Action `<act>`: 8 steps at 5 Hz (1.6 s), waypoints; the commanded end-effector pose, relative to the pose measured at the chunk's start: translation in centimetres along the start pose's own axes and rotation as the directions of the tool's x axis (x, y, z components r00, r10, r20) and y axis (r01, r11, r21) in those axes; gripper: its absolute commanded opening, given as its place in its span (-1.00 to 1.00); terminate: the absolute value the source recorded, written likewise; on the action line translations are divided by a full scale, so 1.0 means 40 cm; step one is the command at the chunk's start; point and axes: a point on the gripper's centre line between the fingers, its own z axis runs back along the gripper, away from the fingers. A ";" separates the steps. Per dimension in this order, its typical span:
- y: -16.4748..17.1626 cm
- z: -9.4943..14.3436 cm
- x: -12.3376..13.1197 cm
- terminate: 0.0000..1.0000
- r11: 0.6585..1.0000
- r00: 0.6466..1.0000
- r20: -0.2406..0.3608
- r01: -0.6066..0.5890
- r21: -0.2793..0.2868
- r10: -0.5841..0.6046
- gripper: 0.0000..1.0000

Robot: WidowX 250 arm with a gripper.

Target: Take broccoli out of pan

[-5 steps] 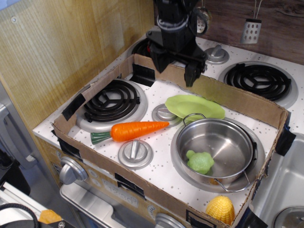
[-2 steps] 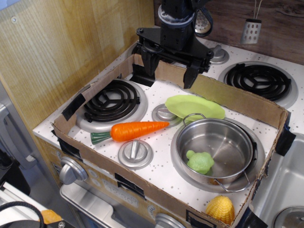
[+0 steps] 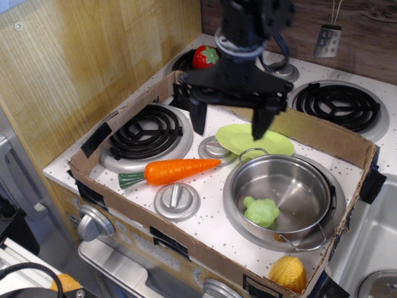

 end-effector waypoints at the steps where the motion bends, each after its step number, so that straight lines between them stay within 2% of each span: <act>1: -0.067 0.021 -0.037 -1.00 0.992 0.989 -0.090 -0.115 0.048 0.119 1.00; 2: -0.098 0.014 -0.064 -1.00 0.981 0.963 -0.191 -0.182 0.063 0.191 1.00; 3: -0.106 -0.020 -0.072 -1.00 0.980 0.955 -0.222 -0.195 0.033 0.197 1.00; 5: -0.116 -0.071 -0.084 -1.00 0.968 0.956 -0.164 -0.249 -0.018 0.243 1.00; 8: -0.117 -0.086 -0.098 -1.00 0.962 0.947 -0.183 -0.272 -0.027 0.263 1.00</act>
